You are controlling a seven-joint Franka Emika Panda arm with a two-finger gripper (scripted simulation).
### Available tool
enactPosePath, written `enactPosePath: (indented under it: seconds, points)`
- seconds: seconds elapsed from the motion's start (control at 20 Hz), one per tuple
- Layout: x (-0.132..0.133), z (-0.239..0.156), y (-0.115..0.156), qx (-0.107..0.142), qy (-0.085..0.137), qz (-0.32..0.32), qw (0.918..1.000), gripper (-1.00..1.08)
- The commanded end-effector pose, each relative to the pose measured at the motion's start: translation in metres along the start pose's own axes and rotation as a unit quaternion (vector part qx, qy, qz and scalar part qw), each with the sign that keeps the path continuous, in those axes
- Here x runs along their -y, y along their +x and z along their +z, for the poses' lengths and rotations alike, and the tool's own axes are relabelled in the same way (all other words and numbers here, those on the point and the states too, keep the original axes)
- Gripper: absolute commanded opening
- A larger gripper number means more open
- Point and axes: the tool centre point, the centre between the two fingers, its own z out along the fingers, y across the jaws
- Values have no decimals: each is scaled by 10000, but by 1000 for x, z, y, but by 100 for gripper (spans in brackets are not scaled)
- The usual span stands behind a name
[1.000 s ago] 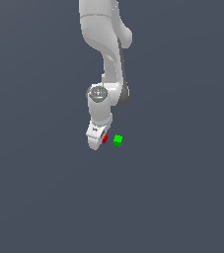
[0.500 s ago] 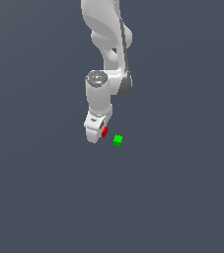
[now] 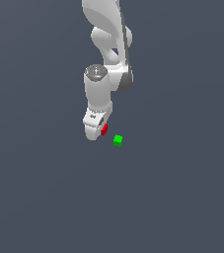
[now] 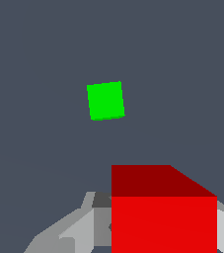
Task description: Stack the red cube on top of the green cube.
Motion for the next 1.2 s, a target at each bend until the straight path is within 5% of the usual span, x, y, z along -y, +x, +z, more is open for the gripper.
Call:
enactPosePath:
  seconds: [0.0, 1.15]
  points:
    - [0, 0, 0, 0, 1, 0, 10000, -100]
    - [28, 61, 78, 1, 1, 0, 10000, -100]
